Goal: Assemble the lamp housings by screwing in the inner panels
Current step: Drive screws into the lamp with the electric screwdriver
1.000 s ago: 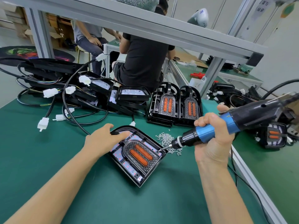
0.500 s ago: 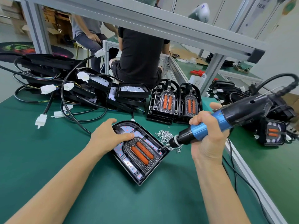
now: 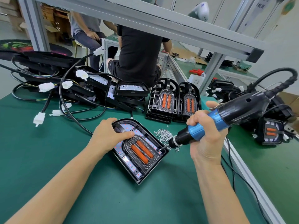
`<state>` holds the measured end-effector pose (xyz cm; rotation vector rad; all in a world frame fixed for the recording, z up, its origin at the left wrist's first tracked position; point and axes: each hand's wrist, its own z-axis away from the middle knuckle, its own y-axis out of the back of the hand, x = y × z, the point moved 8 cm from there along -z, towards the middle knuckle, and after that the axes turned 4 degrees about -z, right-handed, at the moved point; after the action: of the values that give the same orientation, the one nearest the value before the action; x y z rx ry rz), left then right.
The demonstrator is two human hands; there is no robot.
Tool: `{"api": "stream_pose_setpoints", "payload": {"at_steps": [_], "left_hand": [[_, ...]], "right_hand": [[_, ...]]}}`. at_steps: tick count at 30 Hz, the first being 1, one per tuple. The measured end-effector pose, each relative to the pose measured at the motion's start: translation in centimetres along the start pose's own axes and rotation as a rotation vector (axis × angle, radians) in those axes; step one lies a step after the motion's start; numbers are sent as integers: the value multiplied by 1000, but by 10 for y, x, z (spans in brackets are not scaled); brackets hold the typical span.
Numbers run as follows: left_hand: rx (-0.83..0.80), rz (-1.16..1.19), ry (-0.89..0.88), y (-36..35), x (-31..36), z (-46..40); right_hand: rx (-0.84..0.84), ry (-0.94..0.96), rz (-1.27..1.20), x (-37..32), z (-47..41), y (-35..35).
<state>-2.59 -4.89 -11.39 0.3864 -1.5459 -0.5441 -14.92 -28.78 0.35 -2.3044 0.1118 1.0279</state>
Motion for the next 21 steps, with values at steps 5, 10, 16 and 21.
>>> {"api": "stream_pose_setpoints", "payload": {"at_steps": [5, 10, 16, 21], "left_hand": [[-9, 16, -18, 0, 3, 0], [-23, 30, -26, -1, 5, 1], [-29, 48, -26, -1, 3, 2], [-25, 52, -21, -2, 3, 1]], "right_hand": [[1, 6, 16, -1, 0, -1], [-6, 5, 17, -1, 0, 0], [11, 11, 17, -2, 1, 2], [14, 10, 14, -2, 0, 1]]}}
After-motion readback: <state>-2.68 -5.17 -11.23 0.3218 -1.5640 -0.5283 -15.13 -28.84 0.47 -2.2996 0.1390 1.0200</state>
